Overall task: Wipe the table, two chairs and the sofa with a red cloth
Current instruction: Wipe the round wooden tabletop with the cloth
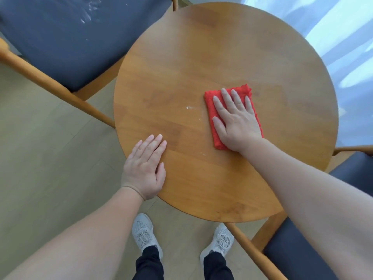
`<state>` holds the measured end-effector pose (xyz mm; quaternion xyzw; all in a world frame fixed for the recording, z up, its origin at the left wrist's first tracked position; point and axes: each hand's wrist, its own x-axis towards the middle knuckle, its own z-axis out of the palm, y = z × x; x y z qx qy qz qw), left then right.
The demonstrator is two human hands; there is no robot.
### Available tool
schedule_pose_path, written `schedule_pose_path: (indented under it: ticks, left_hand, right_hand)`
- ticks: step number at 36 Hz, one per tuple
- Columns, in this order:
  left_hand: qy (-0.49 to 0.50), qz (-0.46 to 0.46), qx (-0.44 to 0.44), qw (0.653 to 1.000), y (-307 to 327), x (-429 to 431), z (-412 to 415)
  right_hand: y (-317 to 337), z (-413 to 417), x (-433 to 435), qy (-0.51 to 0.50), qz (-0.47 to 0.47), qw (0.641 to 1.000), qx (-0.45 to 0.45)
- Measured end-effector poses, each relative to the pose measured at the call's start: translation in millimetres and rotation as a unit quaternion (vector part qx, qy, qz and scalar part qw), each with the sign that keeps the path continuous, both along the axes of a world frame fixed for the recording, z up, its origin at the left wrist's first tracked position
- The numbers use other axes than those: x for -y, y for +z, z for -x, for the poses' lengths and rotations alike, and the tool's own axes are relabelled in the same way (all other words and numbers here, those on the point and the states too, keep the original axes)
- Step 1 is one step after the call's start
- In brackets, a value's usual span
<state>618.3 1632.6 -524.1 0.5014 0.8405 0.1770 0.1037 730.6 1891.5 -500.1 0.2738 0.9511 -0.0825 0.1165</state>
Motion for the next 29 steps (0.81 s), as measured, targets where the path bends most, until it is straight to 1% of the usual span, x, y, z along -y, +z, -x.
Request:
schedule_pose_path:
  ticks: [8,19,24,29]
  left_hand:
    - [0.005,-0.005,0.002,1.000,0.8,-0.4,-0.9]
    - [0.000,-0.014,0.014,1.000,-3.7,1.4,1.0]
    - [-0.005,-0.018,0.026,0.999,-5.9,1.7,2.2]
    - [-0.015,-0.007,0.035,0.999,-7.2,1.8,3.7]
  right_hand:
    - [3.3,-20.1,66.7,0.033,0.026,0.999,0.005]
    - [-4.2,-57.3,157.2,0.012,0.038,0.999,0.009]
    - [-5.5,-65.4,182.9,0.008,0.034,0.999,0.022]
    - [-5.2,-65.6,189.5,0.009,0.031,0.999,0.033]
